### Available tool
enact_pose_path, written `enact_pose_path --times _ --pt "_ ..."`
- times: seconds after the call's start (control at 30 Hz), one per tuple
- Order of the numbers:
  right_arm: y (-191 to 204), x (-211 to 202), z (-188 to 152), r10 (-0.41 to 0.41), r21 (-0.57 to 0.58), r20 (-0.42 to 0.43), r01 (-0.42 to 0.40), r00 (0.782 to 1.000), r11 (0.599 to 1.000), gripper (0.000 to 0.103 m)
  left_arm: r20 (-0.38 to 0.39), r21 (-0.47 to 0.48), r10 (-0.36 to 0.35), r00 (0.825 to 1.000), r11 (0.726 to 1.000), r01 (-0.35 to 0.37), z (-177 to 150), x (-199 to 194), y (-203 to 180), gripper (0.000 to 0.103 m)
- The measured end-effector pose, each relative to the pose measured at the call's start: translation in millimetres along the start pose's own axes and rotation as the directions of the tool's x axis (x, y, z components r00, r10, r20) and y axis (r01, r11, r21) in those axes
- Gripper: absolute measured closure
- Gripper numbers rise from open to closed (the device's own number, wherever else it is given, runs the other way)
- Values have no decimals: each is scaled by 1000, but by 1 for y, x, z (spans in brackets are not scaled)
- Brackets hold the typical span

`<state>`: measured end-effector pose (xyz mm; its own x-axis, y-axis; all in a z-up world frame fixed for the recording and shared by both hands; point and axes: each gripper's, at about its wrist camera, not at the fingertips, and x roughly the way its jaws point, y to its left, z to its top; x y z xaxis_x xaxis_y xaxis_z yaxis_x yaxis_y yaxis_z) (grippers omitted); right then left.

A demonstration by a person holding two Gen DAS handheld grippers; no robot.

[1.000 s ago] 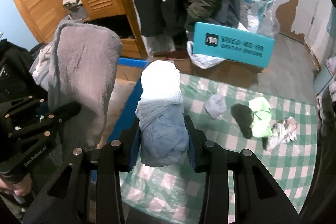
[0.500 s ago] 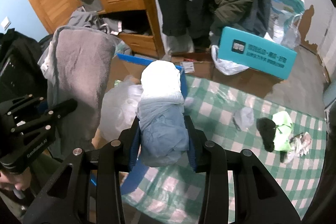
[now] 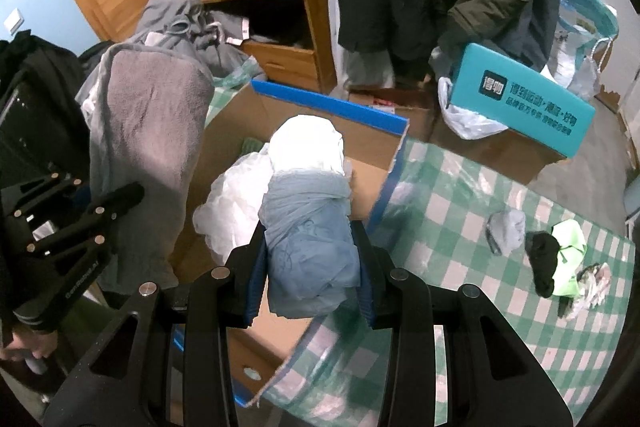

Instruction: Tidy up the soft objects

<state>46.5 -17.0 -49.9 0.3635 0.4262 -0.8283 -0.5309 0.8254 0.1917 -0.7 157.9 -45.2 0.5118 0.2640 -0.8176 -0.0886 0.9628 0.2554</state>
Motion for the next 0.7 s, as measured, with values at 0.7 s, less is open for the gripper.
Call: enact_pose_path --times 0.7 --pt "8 47 -6 1 7 -104 0 995 1000 66 -181 -70 -100 978 994 89 -12 63 -1 80"
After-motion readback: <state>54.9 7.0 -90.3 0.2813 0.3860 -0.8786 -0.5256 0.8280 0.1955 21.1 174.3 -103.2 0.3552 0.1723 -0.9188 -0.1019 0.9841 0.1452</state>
